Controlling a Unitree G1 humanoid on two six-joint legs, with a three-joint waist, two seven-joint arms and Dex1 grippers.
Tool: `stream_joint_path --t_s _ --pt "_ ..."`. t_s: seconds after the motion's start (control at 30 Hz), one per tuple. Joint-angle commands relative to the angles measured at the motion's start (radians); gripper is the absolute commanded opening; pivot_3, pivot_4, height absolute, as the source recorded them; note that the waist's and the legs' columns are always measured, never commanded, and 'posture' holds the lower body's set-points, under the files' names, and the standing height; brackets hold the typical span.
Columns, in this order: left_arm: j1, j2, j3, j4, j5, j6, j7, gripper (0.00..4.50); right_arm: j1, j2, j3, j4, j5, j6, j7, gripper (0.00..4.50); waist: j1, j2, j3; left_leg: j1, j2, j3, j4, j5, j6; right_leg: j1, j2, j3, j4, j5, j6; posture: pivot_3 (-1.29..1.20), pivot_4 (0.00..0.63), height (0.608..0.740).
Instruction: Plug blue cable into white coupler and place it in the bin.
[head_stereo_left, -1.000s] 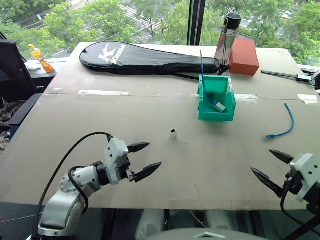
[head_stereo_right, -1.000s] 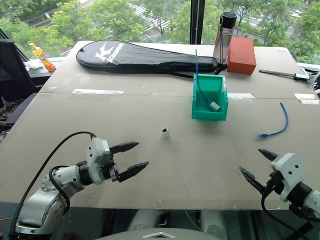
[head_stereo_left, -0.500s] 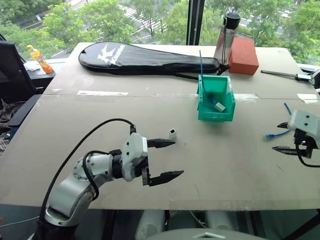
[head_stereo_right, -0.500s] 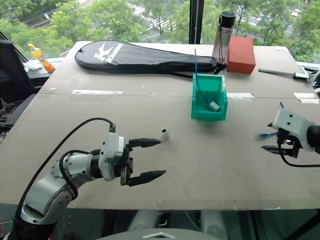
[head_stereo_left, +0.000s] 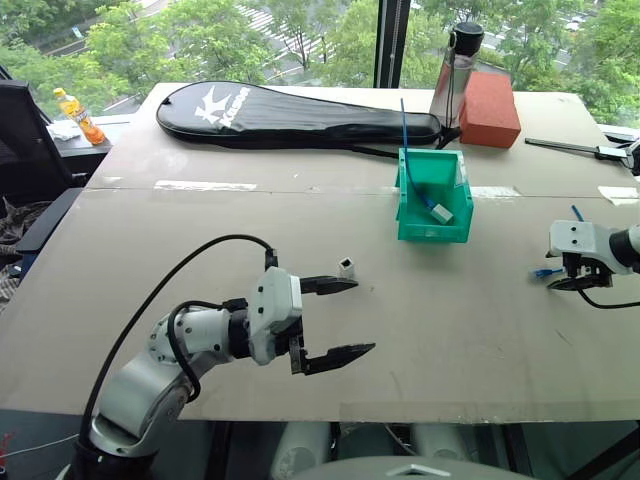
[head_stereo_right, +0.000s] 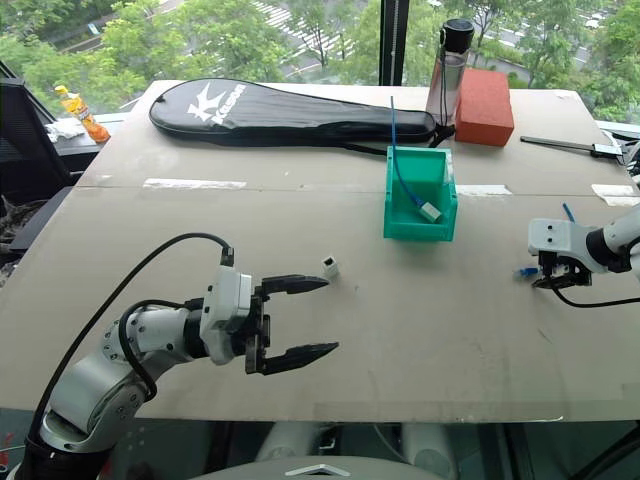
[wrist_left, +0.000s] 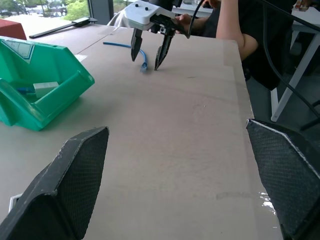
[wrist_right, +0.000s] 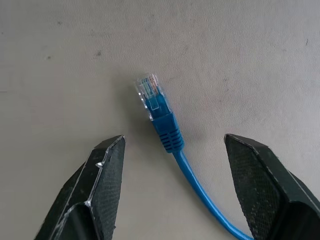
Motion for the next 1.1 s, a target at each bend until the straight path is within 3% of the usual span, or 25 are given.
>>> stream_joint_path --t_s 0.03,0.13,0.3,0.43,0.53,0.67,0.83,1.1 --pt "0.002 0.005 0.016 -0.039 -0.026 -0.019 -0.011 4.5 -0.047 0.019 -0.002 0.07 -0.03 -0.032 0.015 3.07 0.0 0.0 0.0 0.001 0.0 0.0 0.0 0.0 0.0 0.001 0.0 0.0 0.0 0.0 0.0 0.0 0.15 0.74" --pt "0.001 0.007 0.017 -0.029 -0.027 -0.029 -0.027 4.5 -0.077 0.039 0.008 0.117 -0.053 -0.052 0.028 2.27 -0.002 -0.001 0.0 0.002 0.0 0.0 0.001 0.0 0.0 0.002 0.0 0.0 0.0 0.001 -0.001 0.0 0.15 0.74" --pt "-0.008 0.004 0.014 -0.012 -0.022 -0.041 -0.042 4.5 -0.109 0.074 0.015 0.192 -0.083 -0.075 0.022 0.06 -0.021 -0.002 -0.001 0.005 0.0 0.002 0.003 0.0 0.0 0.005 0.0 0.002 0.0 0.004 0.0 0.0 0.15 0.74" --pt "-0.007 0.0 0.013 -0.002 -0.019 -0.05 -0.044 4.5 -0.118 0.083 0.002 0.199 -0.079 -0.075 0.027 0.02 -0.024 -0.002 -0.001 0.012 0.0 0.004 0.004 0.0 0.001 0.011 -0.001 0.004 0.0 0.005 0.001 0.0 0.15 0.74" --pt "0.0 -0.011 0.014 0.01 -0.011 -0.067 -0.044 4.5 -0.093 0.075 -0.035 0.083 -0.021 -0.025 0.074 0.02 -0.024 -0.002 -0.001 0.012 0.001 0.004 0.004 0.0 0.001 0.011 -0.001 0.004 0.0 0.005 0.001 0.0 0.15 0.74" --pt "0.022 -0.029 0.021 0.044 0.02 -0.131 -0.052 4.5 0.035 0.052 -0.064 -0.363 0.067 0.266 0.166 0.02 -0.023 -0.001 -0.001 0.011 0.002 0.004 0.0 0.0 0.001 0.008 -0.002 0.004 0.001 0.005 0.0 0.0 0.15 0.74" --pt "0.062 -0.023 0.044 0.05 -0.011 -0.126 -0.056 4.5 0.112 0.116 -0.007 -0.816 0.077 0.601 0.132 0.02 -0.023 0.0 0.0 0.004 0.005 0.001 -0.002 0.0 0.0 0.0 -0.002 0.003 0.001 0.007 0.004 0.0 0.15 0.74" --pt "0.122 -0.008 0.085 0.103 0.014 -0.179 -0.087 4.5 0.045 0.27 0.173 -0.929 -0.022 0.779 0.03 0.02 -0.011 0.0 0.0 -0.002 0.002 0.0 0.001 0.0 0.0 -0.003 -0.002 -0.001 0.0 0.005 0.0 0.0 0.15 0.74"
